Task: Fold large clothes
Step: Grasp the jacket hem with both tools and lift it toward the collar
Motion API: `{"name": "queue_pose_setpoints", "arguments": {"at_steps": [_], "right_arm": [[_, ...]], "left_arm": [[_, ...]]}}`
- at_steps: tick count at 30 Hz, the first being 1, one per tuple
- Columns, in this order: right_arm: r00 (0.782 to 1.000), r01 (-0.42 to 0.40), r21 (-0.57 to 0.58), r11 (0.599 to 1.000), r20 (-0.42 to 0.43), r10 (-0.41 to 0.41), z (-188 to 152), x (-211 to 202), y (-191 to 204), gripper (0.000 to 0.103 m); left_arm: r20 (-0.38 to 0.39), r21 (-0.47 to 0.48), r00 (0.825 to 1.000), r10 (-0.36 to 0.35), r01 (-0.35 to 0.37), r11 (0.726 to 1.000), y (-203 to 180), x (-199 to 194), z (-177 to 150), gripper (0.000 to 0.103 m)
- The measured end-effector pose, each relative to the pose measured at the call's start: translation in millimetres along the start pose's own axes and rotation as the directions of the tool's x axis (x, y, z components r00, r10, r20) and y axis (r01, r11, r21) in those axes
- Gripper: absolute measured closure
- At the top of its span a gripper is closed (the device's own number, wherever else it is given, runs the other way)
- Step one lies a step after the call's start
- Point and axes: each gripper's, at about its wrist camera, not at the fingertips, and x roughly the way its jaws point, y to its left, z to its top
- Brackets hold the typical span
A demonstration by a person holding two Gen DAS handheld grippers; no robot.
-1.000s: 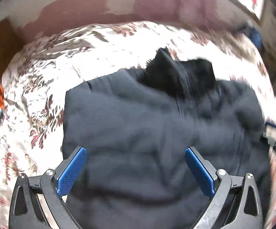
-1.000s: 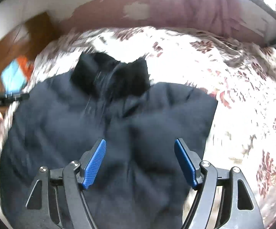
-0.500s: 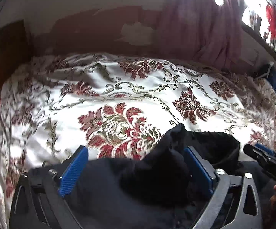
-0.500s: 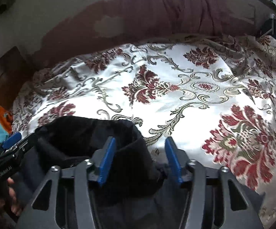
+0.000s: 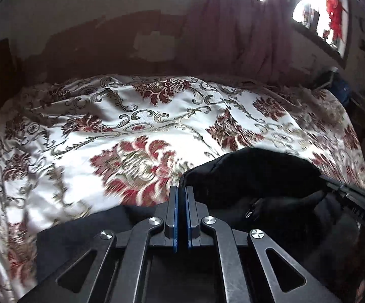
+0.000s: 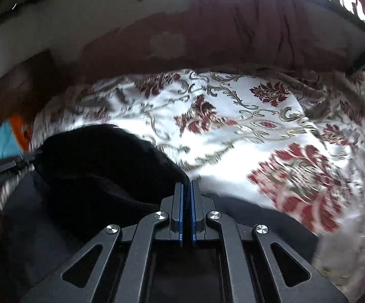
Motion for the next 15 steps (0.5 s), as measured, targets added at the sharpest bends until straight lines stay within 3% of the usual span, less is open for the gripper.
{"name": "queue_pose_setpoints", "arguments": {"at_steps": [6,11,15], "right_arm": [[0.991,0.064,-0.230,0.971,-0.102,-0.090,-32.5,-2.9,19.3,0.100],[0.975,0.088,-0.273,0.958,-0.171,-0.139,-56.6,20.6,20.7,0.100],[0.969,0.135,-0.320,0.938,-0.157,-0.193,-75.4,43.4,30.0,0.100]], "left_arm": [[-0.154,0.042,0.987,-0.035,0.042,0.998,21.0,-14.4,-39.1,0.098],[-0.264,0.068,0.964,-0.003,0.021,0.997,18.7,5.1,-65.2,0.098],[-0.284,0.166,0.956,0.076,-0.029,0.986,3.8,28.1,-86.1,0.098]]}}
